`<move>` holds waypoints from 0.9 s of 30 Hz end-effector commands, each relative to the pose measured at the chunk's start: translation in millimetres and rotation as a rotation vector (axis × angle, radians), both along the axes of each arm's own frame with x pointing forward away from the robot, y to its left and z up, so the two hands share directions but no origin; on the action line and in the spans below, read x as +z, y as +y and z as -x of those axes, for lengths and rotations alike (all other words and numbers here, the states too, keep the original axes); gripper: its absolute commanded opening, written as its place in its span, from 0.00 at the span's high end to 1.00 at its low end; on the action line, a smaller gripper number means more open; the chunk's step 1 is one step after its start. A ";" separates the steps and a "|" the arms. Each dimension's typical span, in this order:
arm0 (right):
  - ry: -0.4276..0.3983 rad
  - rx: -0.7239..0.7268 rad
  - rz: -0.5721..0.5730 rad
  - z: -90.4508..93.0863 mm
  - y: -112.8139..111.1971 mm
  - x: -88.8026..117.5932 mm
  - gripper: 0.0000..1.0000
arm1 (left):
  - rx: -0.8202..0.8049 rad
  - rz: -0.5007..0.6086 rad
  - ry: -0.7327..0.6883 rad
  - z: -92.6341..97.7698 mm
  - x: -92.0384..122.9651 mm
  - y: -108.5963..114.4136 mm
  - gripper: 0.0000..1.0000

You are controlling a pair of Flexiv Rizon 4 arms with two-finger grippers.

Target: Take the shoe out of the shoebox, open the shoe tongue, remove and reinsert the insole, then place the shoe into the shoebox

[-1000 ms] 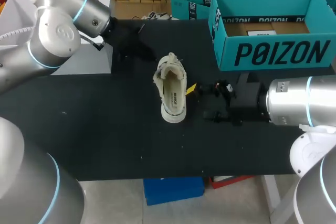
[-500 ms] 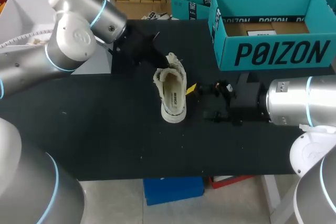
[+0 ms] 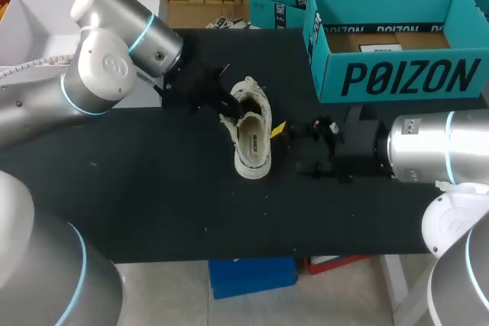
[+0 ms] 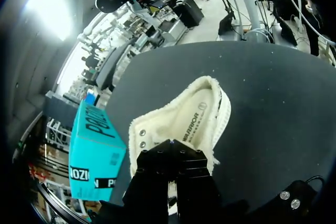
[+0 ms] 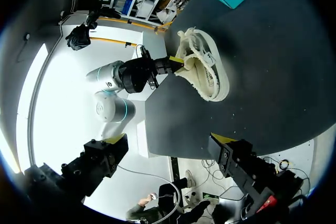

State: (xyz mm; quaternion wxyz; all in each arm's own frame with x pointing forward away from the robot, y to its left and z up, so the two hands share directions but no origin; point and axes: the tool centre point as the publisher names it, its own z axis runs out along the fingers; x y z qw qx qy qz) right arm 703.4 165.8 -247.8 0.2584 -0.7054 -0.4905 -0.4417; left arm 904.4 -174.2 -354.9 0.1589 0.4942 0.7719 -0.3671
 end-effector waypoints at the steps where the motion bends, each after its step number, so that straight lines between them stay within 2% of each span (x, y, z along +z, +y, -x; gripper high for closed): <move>1: 0.000 0.001 -0.001 -0.1 -0.3 0.0 0.00 | 0.005 -0.002 -0.005 5.3 -1.8 1.0 0.98; 4: 0.000 0.001 -0.001 -0.1 -0.3 0.0 0.00 | 0.004 -0.004 -0.004 7.2 0.8 1.9 0.97; 7: 0.000 0.001 -0.001 -0.1 -0.3 0.0 0.00 | 0.001 -0.001 -0.023 5.6 13.4 5.9 0.97; 10: 0.000 0.001 -0.001 -0.1 -0.3 0.0 0.00 | 0.005 -0.017 -0.052 3.3 28.8 16.6 0.97; 13: 0.000 0.001 -0.001 -0.1 -0.3 0.0 0.00 | -0.015 -0.078 -0.078 2.3 44.2 30.5 0.96; 15: 0.000 0.001 -0.001 -0.1 -0.3 0.0 0.00 | -0.032 -0.134 -0.117 2.7 54.4 40.4 0.86; 18: 0.000 0.001 -0.001 -0.1 -0.3 0.0 0.00 | -0.053 -0.211 -0.170 2.2 64.0 54.3 0.80; 23: 0.000 0.001 -0.001 -0.1 -0.3 0.0 0.00 | -0.088 -0.332 -0.227 0.7 62.6 68.2 0.67; 27: 0.000 0.001 -0.001 -0.1 -0.3 0.0 0.00 | -0.103 -0.393 -0.269 -2.5 59.3 72.2 0.64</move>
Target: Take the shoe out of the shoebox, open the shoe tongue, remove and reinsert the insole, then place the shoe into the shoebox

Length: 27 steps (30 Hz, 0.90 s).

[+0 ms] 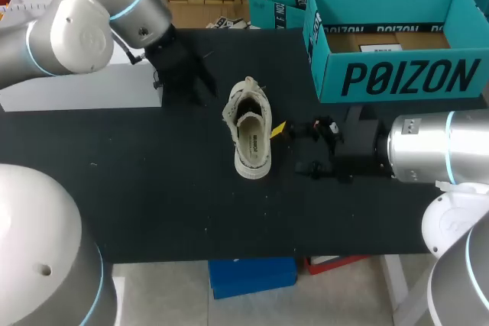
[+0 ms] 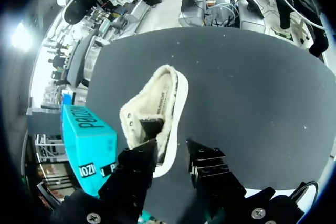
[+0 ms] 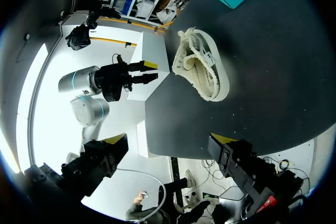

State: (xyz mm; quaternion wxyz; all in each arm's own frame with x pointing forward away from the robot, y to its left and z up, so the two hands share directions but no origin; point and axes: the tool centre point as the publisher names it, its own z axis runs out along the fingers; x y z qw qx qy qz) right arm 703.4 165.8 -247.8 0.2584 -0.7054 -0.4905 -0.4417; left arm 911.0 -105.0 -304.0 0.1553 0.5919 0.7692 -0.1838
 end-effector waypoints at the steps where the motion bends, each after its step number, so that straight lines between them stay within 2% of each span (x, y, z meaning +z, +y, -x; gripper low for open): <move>1: 0.000 0.001 -0.001 -0.1 -0.3 0.0 0.00 | -0.005 -0.086 -0.035 4.0 7.0 3.0 0.63; 10: 0.000 0.001 -0.001 -0.1 -0.3 0.0 0.00 | -0.079 -0.137 -0.077 8.9 -11.5 -9.2 0.58; 14: 0.000 0.001 -0.001 -0.1 -0.3 0.0 0.00 | -0.112 -0.162 -0.080 10.9 -27.2 -17.0 0.58; 27: 0.000 0.001 -0.001 -0.1 -0.3 0.0 0.00 | -0.173 -0.195 -0.115 -2.2 -52.9 -37.1 0.57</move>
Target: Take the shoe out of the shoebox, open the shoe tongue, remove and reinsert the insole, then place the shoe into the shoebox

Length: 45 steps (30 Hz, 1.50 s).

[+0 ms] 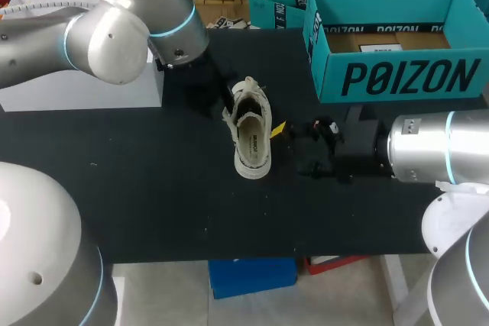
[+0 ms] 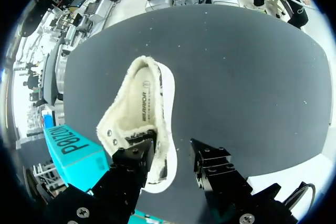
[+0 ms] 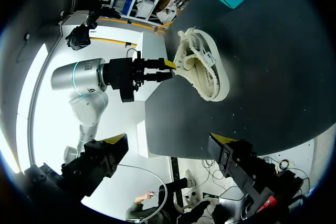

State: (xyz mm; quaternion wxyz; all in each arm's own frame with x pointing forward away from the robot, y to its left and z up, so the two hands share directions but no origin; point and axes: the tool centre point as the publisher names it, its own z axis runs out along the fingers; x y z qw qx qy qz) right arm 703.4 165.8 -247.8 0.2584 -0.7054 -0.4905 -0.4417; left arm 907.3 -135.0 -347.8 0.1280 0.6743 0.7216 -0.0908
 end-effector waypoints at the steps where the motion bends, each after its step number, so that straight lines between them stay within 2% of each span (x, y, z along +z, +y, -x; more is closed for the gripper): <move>1: 0.000 0.001 -0.001 -0.1 -0.3 0.0 0.00 | -0.009 -0.013 -0.002 -6.1 -10.8 -7.3 0.57; 16: 0.000 0.001 -0.001 -0.1 -0.3 0.0 0.00 | -0.038 0.001 0.025 -10.7 -41.2 -8.3 0.59; 35: 0.000 0.001 -0.001 -0.1 -0.3 0.0 0.00 | -0.093 -0.024 -0.022 -12.4 -63.4 -17.5 0.61; 40: 0.000 0.001 -0.001 -0.1 -0.3 0.0 0.00 | -0.091 -0.023 -0.033 -14.5 -66.2 -17.1 0.73; 42: 0.000 0.001 -0.001 -0.1 -0.3 0.0 0.00 | -0.098 -0.032 -0.054 -15.6 -67.0 -17.7 0.83; 43: 0.000 0.001 -0.001 -0.1 -0.3 0.0 0.00 | -0.104 -0.040 -0.065 -16.4 -67.4 -18.1 0.94; 44: 0.000 0.001 -0.001 -0.1 -0.3 0.0 0.00 | -0.109 -0.047 -0.076 -16.8 -67.7 -18.3 1.00; 45: 0.000 0.001 -0.001 -0.1 -0.3 0.0 0.00 | -0.115 -0.054 -0.081 -17.0 -68.6 -18.7 1.00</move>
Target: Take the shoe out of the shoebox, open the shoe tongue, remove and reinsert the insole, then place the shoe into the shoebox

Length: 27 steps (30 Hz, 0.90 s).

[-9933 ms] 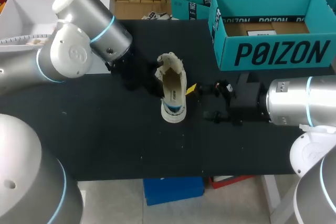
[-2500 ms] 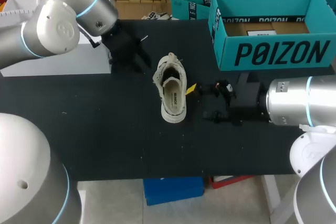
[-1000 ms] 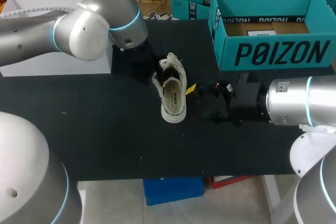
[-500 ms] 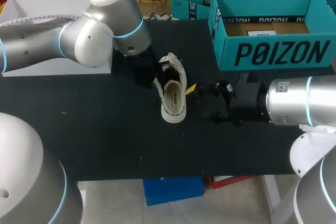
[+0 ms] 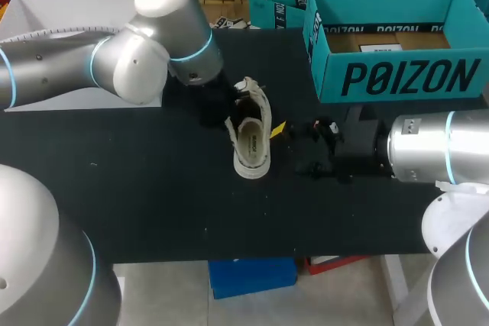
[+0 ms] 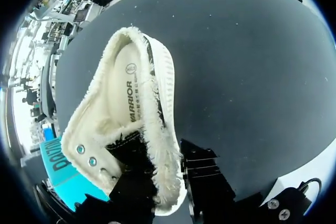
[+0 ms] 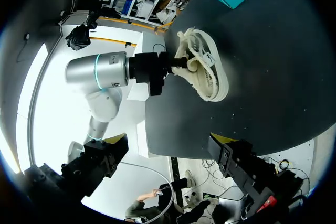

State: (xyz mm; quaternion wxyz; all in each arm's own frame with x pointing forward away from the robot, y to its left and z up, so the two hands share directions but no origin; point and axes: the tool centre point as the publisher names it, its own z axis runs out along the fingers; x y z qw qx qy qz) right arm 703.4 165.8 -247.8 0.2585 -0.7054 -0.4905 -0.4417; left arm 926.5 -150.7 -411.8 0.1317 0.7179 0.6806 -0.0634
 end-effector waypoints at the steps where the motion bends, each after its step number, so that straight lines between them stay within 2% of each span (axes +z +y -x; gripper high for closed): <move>1: 0.000 0.001 -0.001 -0.1 -0.3 0.0 0.00 | -0.009 -0.020 -0.019 2.2 -5.8 -3.4 1.00; 5: 0.000 0.001 -0.001 -0.1 -0.3 0.0 0.00 | -0.010 -0.025 -0.023 -0.4 -6.2 -4.6 1.00; 11: 0.000 0.001 -0.001 -0.1 -0.3 0.0 0.00 | -0.013 -0.002 -0.020 -0.1 13.0 -3.7 1.00; 18: 0.000 0.001 -0.001 -0.1 -0.3 0.0 0.00 | -0.033 0.017 -0.017 6.2 48.2 1.4 1.00; 27: 0.000 0.001 -0.001 -0.1 -0.3 0.0 0.00 | -0.001 0.059 -0.041 5.3 109.7 15.5 1.00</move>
